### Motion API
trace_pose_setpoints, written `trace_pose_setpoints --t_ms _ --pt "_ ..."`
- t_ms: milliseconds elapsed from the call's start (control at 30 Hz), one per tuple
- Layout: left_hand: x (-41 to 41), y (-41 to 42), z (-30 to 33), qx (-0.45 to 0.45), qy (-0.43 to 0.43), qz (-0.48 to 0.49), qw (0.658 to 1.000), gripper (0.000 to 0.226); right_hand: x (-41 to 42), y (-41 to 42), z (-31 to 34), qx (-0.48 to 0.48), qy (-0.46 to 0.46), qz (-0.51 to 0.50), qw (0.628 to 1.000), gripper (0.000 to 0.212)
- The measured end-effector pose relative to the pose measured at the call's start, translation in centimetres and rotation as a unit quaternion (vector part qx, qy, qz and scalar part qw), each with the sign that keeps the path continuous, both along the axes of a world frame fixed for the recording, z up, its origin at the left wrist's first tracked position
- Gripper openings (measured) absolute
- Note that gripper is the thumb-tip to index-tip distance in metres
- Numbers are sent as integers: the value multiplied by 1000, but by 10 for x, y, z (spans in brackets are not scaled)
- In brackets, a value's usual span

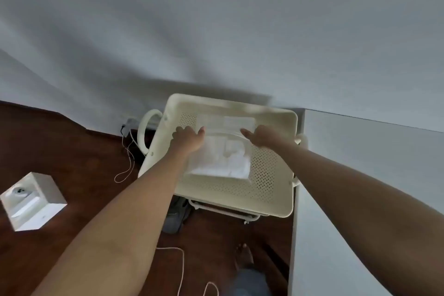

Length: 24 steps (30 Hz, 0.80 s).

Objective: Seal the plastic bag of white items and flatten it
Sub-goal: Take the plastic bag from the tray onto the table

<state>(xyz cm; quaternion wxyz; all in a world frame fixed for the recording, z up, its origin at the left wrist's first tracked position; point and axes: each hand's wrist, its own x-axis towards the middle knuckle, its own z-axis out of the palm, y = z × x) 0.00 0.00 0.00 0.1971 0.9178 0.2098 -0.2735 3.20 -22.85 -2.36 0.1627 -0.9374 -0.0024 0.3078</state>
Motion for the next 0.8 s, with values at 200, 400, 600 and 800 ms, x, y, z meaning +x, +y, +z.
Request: trace_pose_setpoints --t_ms 200,400,600,800 --pt "2 4 -27 -83 14 42 996 75 -10 7 -15 60 24 -62 996 64" --pt "5 5 -32 -123 -9 59 991 73 -18 6 -11 177 49 -195 964 48" --pt "3 0 -18 -175 -55 67 981 47 -30 7 6 223 29 -231 947 52" --pt "-3 -18 16 -173 -123 54 976 46 -33 -12 36 253 -31 -241 936 43"
